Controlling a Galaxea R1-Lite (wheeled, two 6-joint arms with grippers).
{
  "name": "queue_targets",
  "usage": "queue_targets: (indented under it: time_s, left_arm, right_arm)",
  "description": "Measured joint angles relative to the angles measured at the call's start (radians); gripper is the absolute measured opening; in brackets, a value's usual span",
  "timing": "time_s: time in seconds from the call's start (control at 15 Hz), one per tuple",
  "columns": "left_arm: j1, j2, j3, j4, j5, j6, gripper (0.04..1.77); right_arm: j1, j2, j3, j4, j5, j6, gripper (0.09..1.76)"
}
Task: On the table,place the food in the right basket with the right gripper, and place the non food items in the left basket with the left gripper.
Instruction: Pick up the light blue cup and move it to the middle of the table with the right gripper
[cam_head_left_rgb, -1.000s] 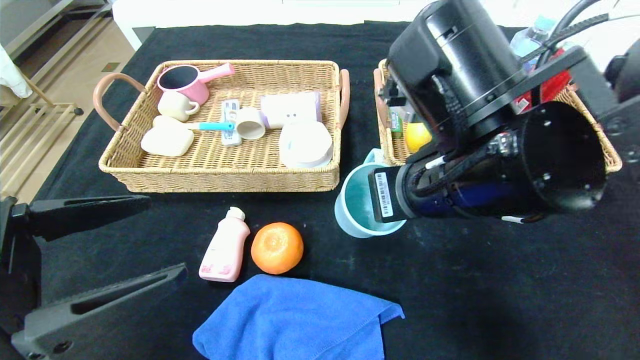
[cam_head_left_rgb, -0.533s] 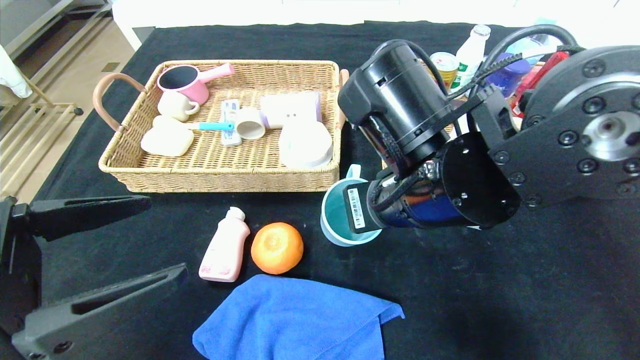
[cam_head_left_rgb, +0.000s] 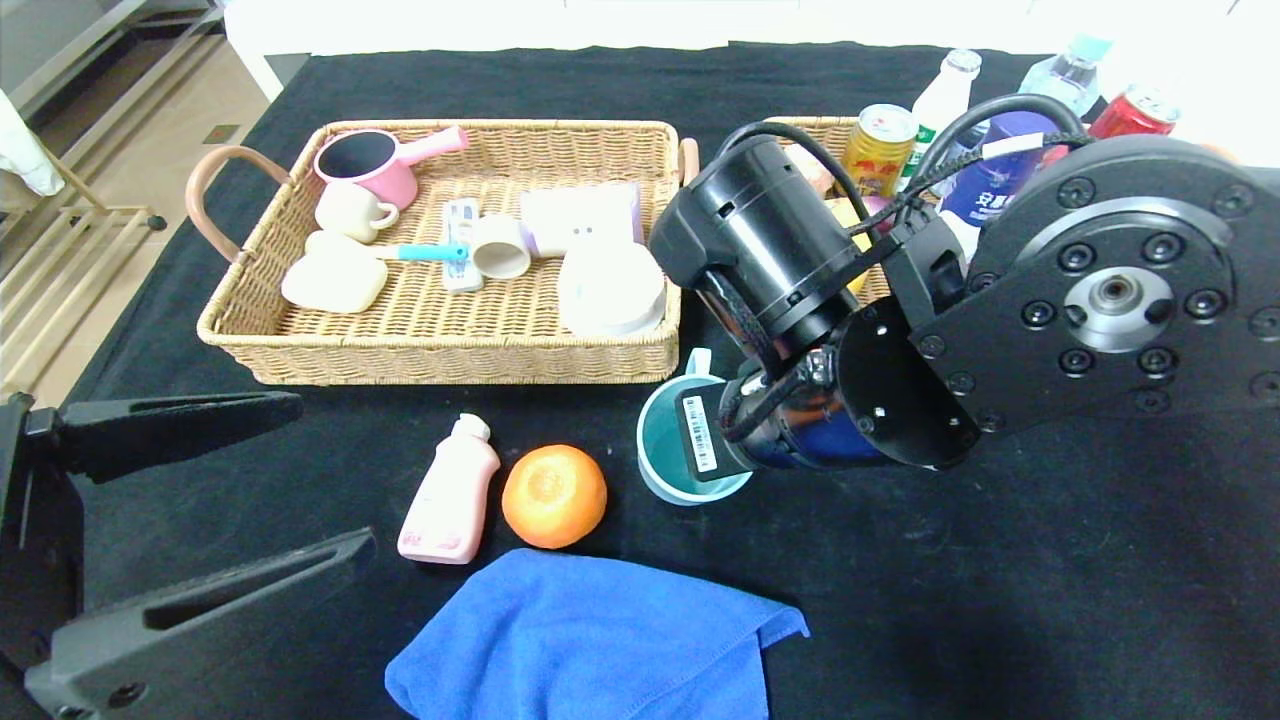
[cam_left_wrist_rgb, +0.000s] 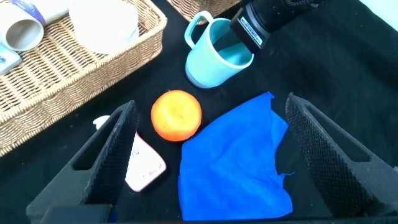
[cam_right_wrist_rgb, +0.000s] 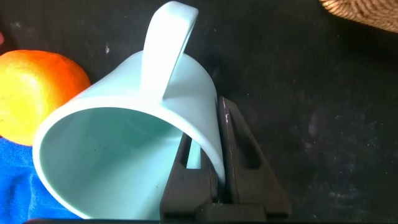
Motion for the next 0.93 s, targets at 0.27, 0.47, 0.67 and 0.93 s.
queue_targets:
  time_s: [0.27, 0.47, 0.67, 0.93]
  left_arm:
    - [-0.001, 0.000, 0.000, 0.000, 0.000, 0.001, 1.72]
    - [-0.001, 0.000, 0.000, 0.000, 0.000, 0.002, 1.72]
    - [-0.001, -0.001, 0.000, 0.000, 0.000, 0.002, 1.72]
    - [0.001, -0.006, 0.005, -0.022, 0.000, 0.001, 1.72]
  right_arm:
    - [0.000, 0.005, 0.002, 0.001, 0.000, 0.000, 0.37]
    - [0.002, 0.006, 0.003, 0.001, 0.000, -0.003, 0.79]
    - [0.006, 0.000, 0.003, 0.001, -0.001, -0.003, 1.08]
    - [0.026, -0.045, 0.002, -0.001, -0.023, -0.011, 1.33]
